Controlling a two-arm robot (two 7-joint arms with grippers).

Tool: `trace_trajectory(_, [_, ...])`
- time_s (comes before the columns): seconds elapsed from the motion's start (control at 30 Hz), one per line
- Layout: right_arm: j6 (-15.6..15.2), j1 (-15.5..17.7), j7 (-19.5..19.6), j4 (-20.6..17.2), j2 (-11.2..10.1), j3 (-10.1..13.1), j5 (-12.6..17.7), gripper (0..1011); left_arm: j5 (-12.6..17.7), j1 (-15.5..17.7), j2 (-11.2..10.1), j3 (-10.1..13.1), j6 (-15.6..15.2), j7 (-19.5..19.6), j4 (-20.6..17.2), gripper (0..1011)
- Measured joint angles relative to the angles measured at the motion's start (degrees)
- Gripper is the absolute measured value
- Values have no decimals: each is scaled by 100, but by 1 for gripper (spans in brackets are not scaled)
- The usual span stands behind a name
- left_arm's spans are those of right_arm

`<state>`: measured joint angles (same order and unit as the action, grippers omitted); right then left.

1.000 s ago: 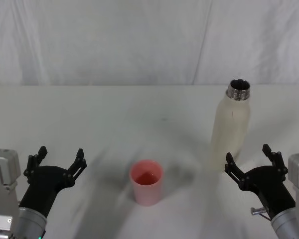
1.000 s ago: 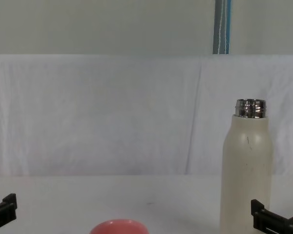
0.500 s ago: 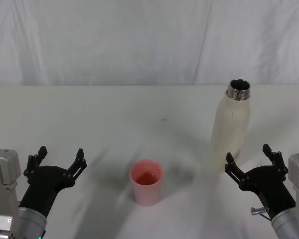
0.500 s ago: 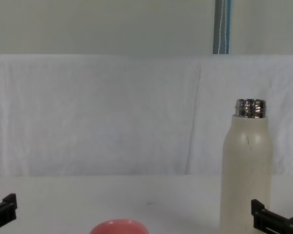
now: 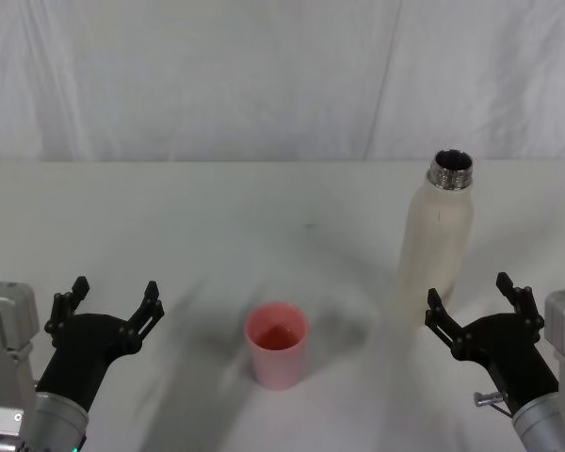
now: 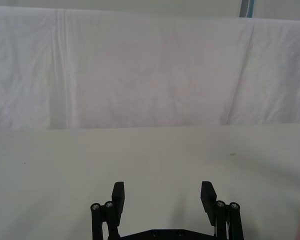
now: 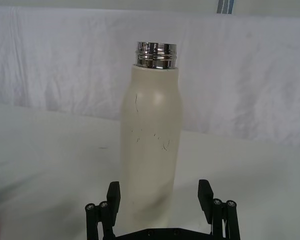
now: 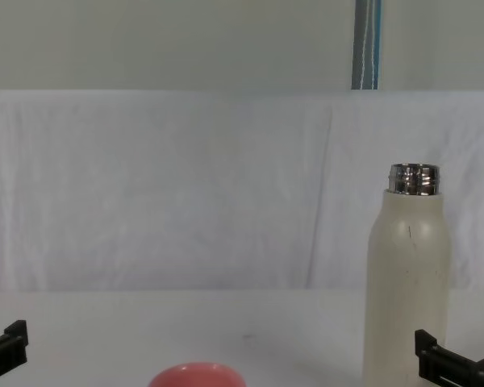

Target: Grasp the thermos with one hand and pour water into the cup lid.

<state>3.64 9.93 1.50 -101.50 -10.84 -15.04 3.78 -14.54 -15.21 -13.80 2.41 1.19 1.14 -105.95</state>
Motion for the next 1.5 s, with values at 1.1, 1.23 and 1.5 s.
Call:
trace_trajectory(1.1, [0, 0, 0, 1, 0, 0, 0, 1002, 0, 0, 0, 0, 0, 1, 0, 1001])
trace_trajectory(1.23, [0, 0, 0, 1, 0, 0, 0, 1002, 0, 0, 0, 0, 0, 0, 0, 1001])
trace_trajectory(1.5, [0, 0, 0, 1, 0, 0, 0, 1002, 0, 0, 0, 0, 0, 0, 0, 1001])
